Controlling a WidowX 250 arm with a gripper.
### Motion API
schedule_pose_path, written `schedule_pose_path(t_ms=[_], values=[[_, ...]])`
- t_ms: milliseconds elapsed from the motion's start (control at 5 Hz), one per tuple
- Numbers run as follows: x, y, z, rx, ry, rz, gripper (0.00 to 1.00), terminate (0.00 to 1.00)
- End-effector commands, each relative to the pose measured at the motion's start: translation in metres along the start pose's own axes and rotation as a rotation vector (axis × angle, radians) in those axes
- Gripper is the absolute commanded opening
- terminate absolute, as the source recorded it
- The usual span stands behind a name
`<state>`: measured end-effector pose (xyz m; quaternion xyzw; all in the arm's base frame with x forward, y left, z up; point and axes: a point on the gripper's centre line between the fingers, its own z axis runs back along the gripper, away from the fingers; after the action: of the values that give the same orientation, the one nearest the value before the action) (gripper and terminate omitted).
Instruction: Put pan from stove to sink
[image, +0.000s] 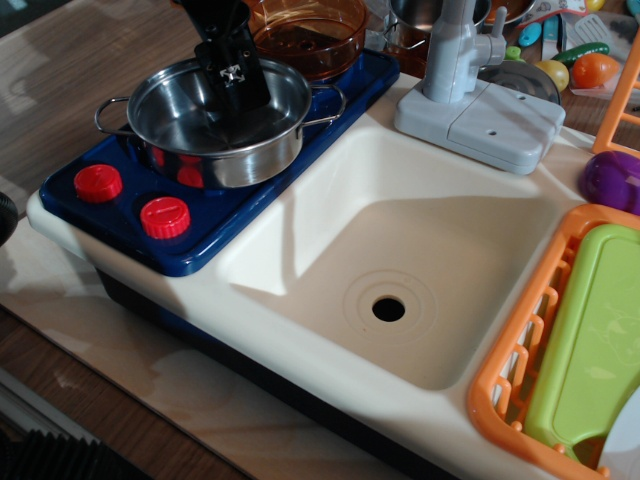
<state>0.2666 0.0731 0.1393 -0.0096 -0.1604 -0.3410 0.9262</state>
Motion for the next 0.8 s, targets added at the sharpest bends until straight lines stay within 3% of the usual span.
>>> schedule_pose_path(t_ms=[0, 400, 600], values=[[0.003, 0.004, 0.005, 0.020, -0.009, -0.004, 0.00, 0.00], [0.007, -0.007, 0.001, 0.027, -0.022, 0.051, 0.00, 0.00], [0.022, -0.018, 0.002, 0.045, -0.018, 0.086, 0.00, 0.00]])
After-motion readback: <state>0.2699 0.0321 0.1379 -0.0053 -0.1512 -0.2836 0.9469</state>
